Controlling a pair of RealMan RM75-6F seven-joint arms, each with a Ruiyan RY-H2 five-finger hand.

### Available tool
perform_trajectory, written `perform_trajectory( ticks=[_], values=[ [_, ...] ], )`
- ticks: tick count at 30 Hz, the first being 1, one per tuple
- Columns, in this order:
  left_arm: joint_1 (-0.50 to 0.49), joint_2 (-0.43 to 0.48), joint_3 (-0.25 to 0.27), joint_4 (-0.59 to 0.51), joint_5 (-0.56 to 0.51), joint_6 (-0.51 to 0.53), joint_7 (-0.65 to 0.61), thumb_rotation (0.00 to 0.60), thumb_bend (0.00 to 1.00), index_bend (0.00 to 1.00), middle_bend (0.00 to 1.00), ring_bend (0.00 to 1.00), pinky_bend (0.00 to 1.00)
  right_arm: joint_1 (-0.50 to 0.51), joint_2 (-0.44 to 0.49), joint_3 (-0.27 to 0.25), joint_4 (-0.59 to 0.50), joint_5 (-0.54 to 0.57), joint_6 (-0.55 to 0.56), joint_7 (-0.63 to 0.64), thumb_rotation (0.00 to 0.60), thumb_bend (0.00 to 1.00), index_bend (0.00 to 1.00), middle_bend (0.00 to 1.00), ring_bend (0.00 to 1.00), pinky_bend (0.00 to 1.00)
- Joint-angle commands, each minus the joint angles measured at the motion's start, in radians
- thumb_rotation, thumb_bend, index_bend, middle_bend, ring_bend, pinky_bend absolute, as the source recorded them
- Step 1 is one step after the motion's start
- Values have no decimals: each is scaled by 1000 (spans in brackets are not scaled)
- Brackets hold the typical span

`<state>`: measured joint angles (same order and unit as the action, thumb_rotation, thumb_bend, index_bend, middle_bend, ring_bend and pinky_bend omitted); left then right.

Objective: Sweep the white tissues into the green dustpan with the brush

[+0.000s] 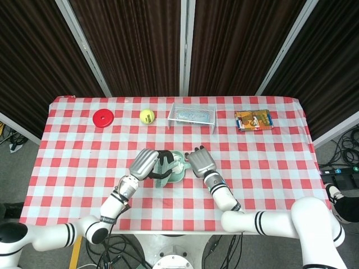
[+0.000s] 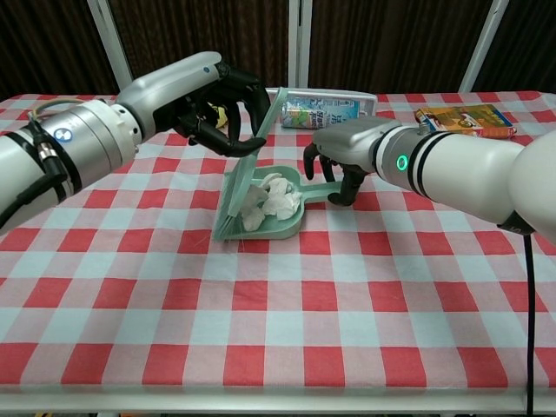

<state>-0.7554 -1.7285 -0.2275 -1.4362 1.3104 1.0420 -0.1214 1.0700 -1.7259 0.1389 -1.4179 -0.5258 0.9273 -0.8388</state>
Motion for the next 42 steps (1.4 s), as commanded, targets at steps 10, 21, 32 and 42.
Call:
perform_trajectory(
  ticks=[10,21,32,42],
  values=[
    [48,66,49,-28,63,67,41,600,475,502,512,558,817,-28,72,-3,-103,-39,53,26,600,210,72,215,78,142],
    [118,215,131,9,2,58,353,600,477,502,500,553,803,-177,374,-55,-354,-245,189,151,600,211,60,204,64,129],
    [88,187,139,25,-155,-25,663,600,479,430,446,528,751,-328,538,-120,-420,-410,250,300,600,211,60,210,65,128],
    [131,254,103,-108,-224,40,643,600,360,288,336,382,691,-446,634,-141,-440,-505,304,409,600,212,59,220,65,126]
  ],
)
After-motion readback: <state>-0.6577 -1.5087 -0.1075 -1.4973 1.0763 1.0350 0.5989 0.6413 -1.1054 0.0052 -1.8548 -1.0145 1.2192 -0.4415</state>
